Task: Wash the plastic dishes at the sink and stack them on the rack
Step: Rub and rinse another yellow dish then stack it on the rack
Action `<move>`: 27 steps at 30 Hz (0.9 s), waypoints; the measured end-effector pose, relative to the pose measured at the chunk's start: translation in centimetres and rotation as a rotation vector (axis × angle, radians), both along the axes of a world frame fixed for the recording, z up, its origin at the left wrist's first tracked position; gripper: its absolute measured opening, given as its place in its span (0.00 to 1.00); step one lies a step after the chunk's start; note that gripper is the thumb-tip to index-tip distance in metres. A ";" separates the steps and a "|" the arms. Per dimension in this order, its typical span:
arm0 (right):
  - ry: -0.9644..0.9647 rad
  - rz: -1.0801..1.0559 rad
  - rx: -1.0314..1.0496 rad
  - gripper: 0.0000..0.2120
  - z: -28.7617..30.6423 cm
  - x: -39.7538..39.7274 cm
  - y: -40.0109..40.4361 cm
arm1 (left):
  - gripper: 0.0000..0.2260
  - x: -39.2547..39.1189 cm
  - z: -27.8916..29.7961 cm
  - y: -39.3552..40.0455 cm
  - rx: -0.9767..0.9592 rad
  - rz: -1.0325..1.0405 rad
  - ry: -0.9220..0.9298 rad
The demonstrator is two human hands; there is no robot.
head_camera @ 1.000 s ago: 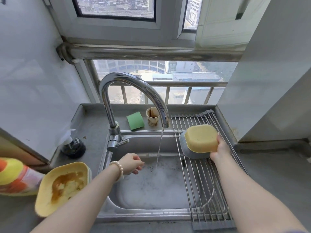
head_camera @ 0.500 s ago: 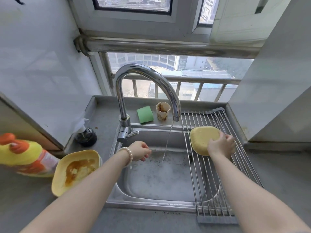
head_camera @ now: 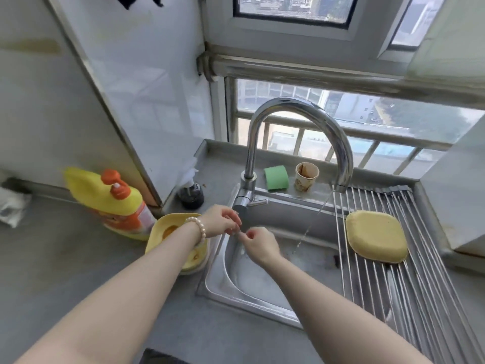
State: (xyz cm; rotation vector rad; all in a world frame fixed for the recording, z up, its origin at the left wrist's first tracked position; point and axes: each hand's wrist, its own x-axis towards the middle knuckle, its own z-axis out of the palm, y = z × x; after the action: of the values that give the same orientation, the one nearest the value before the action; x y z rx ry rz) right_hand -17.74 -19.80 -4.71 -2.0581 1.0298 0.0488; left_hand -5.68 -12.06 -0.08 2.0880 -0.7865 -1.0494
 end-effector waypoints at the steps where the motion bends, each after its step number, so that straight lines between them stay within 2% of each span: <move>1: 0.024 0.052 0.041 0.20 0.2 1.4 1.2 | 0.06 0.6 0.3 0.8 -0.031 0.039 -0.012; 6: 0.149 0.149 0.099 0.24 -0.3 4.9 5.6 | 0.07 3.1 1.0 3.9 -0.095 0.184 -0.064; 10: 0.145 0.141 0.146 0.13 -0.7 5.6 7.1 | 0.05 3.9 1.0 5.5 -0.091 0.225 -0.104; 14: 0.107 0.123 0.198 0.14 0.5 5.7 6.3 | 0.08 4.2 0.6 6.1 -0.079 0.255 -0.129; 20: -0.003 0.079 0.141 0.13 2.9 2.3 1.5 | 0.07 4.2 0.9 4.9 -0.068 0.170 -0.413; 23: 0.034 0.127 0.063 0.16 4.4 -0.8 -2.2 | 0.13 3.2 0.6 3.3 0.004 0.040 -0.351; 27: 0.036 0.138 0.064 0.16 5.6 -3.6 -5.6 | 0.14 1.1 0.1 1.0 -0.001 0.052 -0.173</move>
State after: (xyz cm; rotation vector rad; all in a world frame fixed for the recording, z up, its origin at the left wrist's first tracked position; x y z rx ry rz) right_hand -21.34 -25.36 0.91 -2.0740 0.8949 0.1882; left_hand -4.56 -11.06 -0.02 2.2083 -0.8103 -0.8489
